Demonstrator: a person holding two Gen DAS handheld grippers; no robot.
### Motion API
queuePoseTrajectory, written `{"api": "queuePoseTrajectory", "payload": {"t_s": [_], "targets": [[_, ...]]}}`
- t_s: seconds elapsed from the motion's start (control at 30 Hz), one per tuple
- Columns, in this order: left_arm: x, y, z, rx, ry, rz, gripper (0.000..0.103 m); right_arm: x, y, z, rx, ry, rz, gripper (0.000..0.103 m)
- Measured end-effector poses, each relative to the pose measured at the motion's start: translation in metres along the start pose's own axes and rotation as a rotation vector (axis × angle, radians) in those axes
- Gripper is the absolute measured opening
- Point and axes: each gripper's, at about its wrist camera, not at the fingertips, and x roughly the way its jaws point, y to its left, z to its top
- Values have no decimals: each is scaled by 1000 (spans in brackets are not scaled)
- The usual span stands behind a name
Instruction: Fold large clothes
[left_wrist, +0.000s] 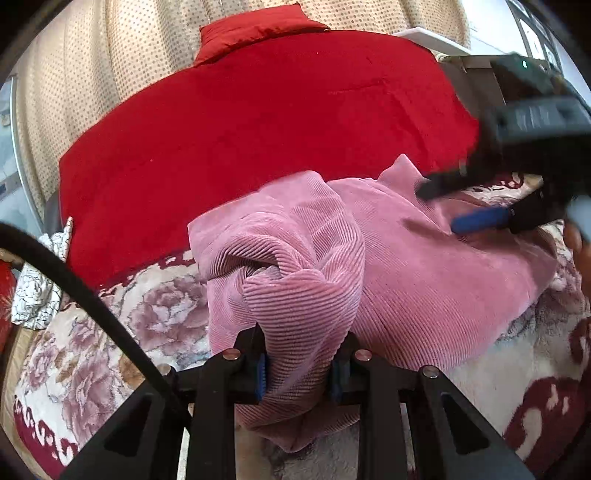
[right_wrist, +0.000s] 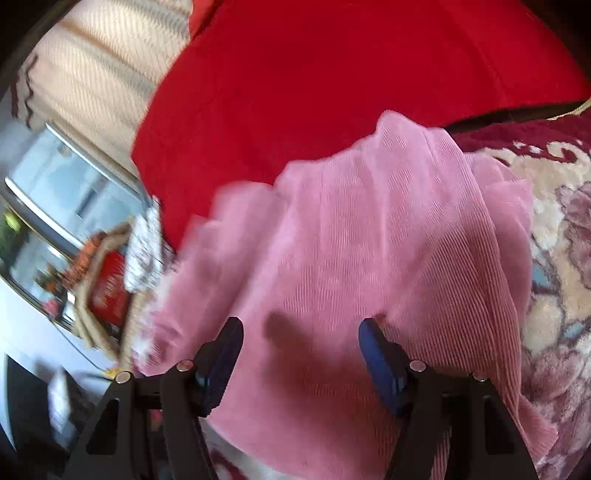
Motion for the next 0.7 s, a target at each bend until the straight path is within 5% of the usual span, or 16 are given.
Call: {"api": "queuePoseTrajectory", "payload": {"t_s": [0.13,0.27,0.37,0.6,0.63,0.7], "targets": [[-5,14,1,-70,9,-49,25,6,24,16,-31,32,142,78],[-8,8,-4,-60,6,-51,25,51,45,26,0,157,243,82],[-7,16,-5,-71,8,-58,25,94,60,29,-11,233,219,82],[-10,26,-10,-79,2,-80,25,123,91,39,-59,226,240,83],[-10,27,-10,-78,2,-82,25,129,97,35,-84,240,218,81],[-13,27,-9,-81,3,-87,25,139,109,25,-169,250,155,61]]}}
